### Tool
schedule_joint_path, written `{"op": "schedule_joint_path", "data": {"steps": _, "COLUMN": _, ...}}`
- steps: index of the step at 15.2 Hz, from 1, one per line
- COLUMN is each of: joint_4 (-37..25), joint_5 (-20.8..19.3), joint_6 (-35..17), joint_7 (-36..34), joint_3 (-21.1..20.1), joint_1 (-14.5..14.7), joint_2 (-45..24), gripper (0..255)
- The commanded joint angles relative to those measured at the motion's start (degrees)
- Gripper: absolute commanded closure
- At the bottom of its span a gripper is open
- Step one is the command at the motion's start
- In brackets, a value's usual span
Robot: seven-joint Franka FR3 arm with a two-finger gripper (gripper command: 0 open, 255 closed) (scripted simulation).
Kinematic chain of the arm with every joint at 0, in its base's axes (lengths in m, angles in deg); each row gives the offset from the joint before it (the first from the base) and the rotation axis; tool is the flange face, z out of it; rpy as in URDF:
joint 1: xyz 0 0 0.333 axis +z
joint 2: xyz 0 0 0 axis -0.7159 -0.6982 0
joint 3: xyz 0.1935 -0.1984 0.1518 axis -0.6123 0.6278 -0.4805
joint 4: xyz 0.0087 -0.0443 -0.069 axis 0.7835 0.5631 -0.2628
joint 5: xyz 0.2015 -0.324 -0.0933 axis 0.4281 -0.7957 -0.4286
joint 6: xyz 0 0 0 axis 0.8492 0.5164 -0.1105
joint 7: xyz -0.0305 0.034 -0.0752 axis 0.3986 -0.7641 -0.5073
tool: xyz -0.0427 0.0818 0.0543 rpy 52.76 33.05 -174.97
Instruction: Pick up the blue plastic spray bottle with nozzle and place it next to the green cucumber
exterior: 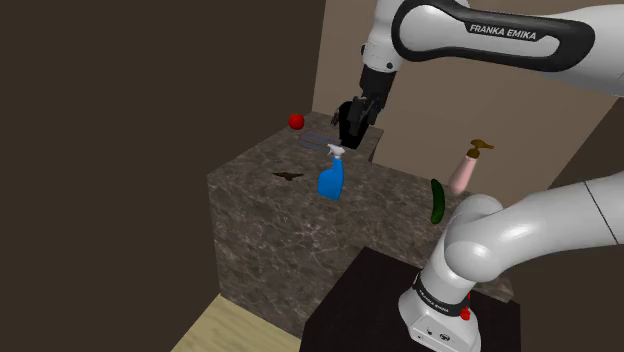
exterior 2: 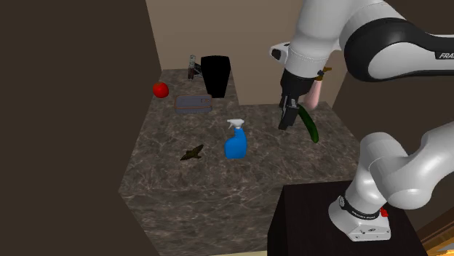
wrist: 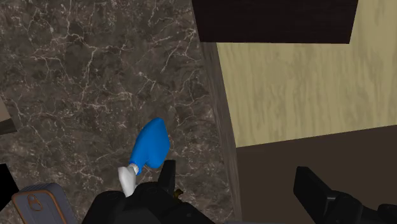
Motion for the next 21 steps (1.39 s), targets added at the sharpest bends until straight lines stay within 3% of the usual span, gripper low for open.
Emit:
{"op": "schedule_joint_path", "data": {"steps": 1, "joint_4": 0.0, "joint_5": 0.0, "joint_6": 0.0, "joint_7": 0.0, "joint_3": 0.0, "joint_1": 0.0, "joint_2": 0.0, "gripper": 0}}
{"op": "schedule_joint_path", "data": {"steps": 12, "joint_4": -1.8, "joint_5": -1.4, "joint_6": -12.5, "joint_7": 14.7, "joint_3": 12.5, "joint_1": -1.2, "joint_2": -16.3, "gripper": 0}}
{"op": "schedule_joint_path", "data": {"steps": 21, "joint_4": -10.3, "joint_5": 4.0, "joint_6": -19.8, "joint_7": 28.6, "joint_3": 20.8, "joint_1": -1.5, "joint_2": -35.1, "gripper": 0}}
